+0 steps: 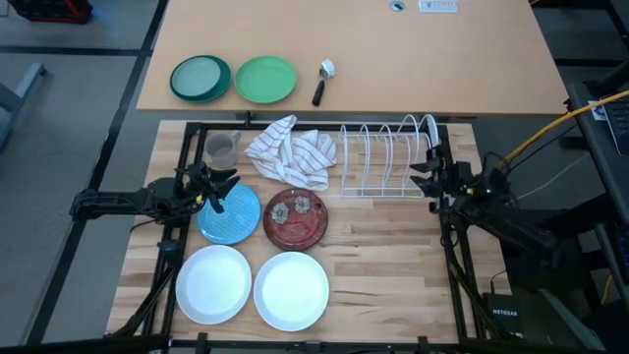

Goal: Sort dishes
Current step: Put the right white plate into the white dish rack

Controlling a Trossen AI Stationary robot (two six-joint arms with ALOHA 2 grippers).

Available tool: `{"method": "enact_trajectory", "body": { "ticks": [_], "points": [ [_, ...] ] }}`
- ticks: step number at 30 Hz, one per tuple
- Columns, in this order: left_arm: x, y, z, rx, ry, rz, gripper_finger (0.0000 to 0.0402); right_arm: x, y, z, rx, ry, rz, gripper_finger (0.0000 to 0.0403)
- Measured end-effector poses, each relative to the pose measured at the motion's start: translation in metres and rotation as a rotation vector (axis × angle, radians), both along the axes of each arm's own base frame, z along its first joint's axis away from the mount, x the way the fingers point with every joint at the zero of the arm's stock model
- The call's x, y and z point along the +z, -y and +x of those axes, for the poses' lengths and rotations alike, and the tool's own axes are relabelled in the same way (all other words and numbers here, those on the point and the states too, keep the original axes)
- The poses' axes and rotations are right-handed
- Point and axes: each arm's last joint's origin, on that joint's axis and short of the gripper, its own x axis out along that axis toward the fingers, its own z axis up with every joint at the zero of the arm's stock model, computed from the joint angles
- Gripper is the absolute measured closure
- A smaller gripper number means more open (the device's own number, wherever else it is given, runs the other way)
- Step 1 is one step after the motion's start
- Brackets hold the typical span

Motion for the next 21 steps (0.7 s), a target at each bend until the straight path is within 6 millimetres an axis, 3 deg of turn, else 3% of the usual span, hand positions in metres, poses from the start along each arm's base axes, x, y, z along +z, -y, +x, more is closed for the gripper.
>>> {"method": "enact_trajectory", "body": {
  "ticks": [13,21],
  "points": [
    [0.000,0.000,0.000,0.000,0.000,0.000,0.0260,0.015,0.021,0.034,0.095,-0.203,0.166,0.0258],
    [0.000,0.000,0.000,0.000,0.000,0.000,0.0260,0.047,0.020,0.081,0.287,-0.294,0.092,0.0258]
  ]
}}
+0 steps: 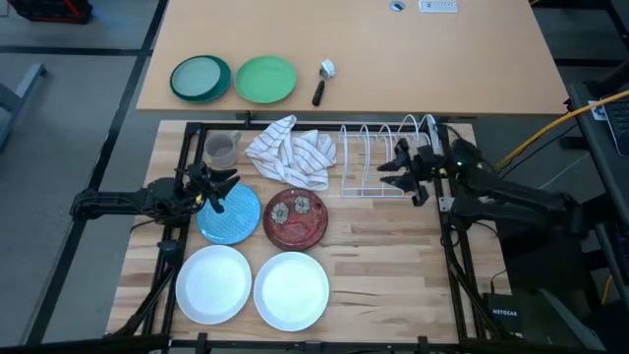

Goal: Sort dishes
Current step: Put the right white plate into the white dish rack

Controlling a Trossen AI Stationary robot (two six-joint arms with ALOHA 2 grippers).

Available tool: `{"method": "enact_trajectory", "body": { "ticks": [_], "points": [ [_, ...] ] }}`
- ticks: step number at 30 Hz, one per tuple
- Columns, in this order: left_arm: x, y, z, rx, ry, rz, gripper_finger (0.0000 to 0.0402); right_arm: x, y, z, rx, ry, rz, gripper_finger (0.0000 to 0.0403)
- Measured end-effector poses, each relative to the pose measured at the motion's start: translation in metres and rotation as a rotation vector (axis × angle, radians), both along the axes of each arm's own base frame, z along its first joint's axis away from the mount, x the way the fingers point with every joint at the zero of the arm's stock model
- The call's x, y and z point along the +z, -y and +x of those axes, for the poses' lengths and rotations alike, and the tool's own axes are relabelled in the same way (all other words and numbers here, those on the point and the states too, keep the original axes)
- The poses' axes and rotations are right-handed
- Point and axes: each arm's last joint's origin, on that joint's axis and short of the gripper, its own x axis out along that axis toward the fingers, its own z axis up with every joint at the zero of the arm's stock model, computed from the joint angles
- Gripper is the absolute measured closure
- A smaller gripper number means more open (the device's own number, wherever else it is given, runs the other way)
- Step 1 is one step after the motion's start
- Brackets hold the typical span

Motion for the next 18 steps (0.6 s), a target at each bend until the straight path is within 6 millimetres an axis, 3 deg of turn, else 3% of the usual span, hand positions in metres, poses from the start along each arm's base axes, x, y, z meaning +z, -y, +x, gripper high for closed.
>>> {"method": "enact_trajectory", "body": {
  "ticks": [4,8,18],
  "points": [
    [0.000,0.000,0.000,0.000,0.000,0.000,0.0260,0.012,-0.011,0.029,0.131,-0.030,-0.015,0.0258],
    [0.000,0.000,0.000,0.000,0.000,0.000,0.0260,0.010,-0.024,0.058,0.236,-0.131,0.022,0.0258],
    [0.000,0.000,0.000,0.000,0.000,0.000,0.0260,-0.035,-0.067,0.115,0.289,-0.464,0.147,0.0258]
  ]
}}
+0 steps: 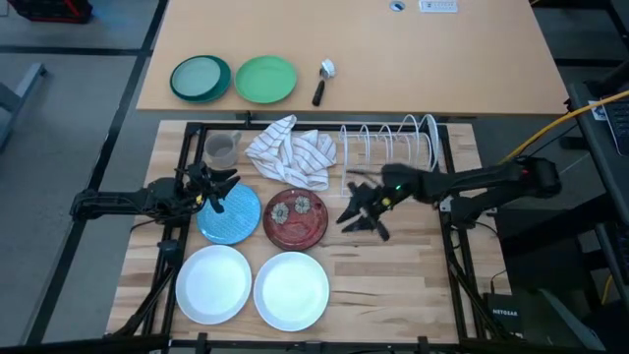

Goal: Sort dishes
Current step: Put the right white plate into the white dish rack

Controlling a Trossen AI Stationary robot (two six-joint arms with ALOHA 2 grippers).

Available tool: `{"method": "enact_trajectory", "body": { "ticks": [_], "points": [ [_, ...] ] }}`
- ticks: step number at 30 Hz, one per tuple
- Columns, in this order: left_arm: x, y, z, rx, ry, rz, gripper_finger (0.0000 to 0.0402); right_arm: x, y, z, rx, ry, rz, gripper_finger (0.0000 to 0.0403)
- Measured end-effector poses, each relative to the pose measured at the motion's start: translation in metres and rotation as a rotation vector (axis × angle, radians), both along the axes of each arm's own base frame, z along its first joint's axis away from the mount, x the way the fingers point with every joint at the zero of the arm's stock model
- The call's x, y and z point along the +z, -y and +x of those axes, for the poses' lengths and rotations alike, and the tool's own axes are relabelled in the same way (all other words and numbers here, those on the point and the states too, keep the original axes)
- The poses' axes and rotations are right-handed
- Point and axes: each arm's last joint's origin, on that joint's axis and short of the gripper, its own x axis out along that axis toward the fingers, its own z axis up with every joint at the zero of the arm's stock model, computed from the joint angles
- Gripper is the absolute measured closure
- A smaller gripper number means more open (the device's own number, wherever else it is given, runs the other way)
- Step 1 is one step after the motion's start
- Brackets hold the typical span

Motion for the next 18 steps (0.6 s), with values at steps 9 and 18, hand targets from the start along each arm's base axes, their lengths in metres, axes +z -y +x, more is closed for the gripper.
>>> {"method": "enact_trajectory", "body": {
  "ticks": [9,18],
  "points": [
    [0.000,0.000,0.000,0.000,0.002,-0.003,0.0260,-0.038,-0.041,0.034,-0.064,-0.225,0.054,0.0258],
    [0.000,0.000,0.000,0.000,0.001,-0.001,0.0260,-0.073,-0.073,0.056,-0.166,-0.388,0.078,0.0258]
  ]
}}
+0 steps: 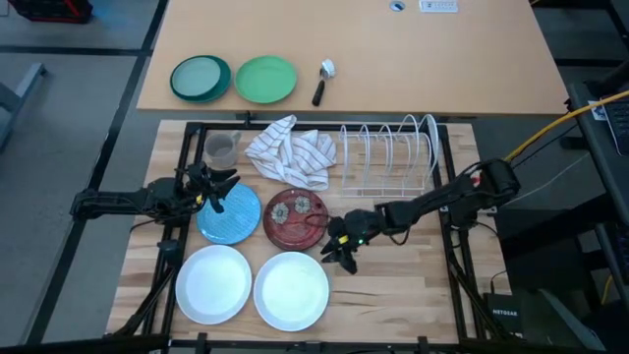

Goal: Sort dishes
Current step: Put the right white plate into the white dish rack

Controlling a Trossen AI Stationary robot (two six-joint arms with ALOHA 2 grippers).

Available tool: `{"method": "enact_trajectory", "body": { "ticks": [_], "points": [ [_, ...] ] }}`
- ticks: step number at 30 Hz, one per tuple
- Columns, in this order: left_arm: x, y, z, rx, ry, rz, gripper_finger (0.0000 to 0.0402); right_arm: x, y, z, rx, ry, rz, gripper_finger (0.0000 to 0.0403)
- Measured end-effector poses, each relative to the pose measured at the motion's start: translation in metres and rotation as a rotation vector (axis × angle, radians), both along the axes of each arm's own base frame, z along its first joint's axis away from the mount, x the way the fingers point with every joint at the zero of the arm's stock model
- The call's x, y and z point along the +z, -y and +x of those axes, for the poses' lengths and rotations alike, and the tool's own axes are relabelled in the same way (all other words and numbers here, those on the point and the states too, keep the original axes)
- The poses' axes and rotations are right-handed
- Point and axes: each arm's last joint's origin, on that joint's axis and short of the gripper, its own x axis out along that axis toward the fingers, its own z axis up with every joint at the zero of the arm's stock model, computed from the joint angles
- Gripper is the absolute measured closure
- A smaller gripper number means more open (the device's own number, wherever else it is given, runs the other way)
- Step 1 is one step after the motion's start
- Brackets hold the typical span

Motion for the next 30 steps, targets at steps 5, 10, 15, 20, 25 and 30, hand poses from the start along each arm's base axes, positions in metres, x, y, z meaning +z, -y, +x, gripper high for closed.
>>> {"method": "enact_trajectory", "body": {
  "ticks": [5,10,15,20,25,30],
  "points": [
    [0.000,0.000,0.000,0.000,-0.001,0.001,0.0260,-0.012,-0.019,0.010,-0.028,-0.048,0.010,0.0258],
    [0.000,0.000,0.000,0.000,-0.001,0.001,0.0260,-0.024,-0.030,0.017,-0.075,-0.068,-0.033,0.0258],
    [0.000,0.000,0.000,0.000,0.000,0.000,0.0260,-0.032,-0.027,0.019,-0.137,-0.089,-0.081,0.0258],
    [0.000,0.000,0.000,0.000,-0.001,0.001,0.0260,-0.036,-0.025,0.016,-0.200,-0.157,-0.072,0.0258],
    [0.000,0.000,0.000,0.000,-0.001,0.002,0.0260,-0.045,-0.029,0.018,-0.231,-0.171,-0.029,0.0258],
    [0.000,0.000,0.000,0.000,-0.001,0.002,0.0260,-0.058,-0.035,0.019,-0.261,-0.203,0.013,0.0258]
  ]
}}
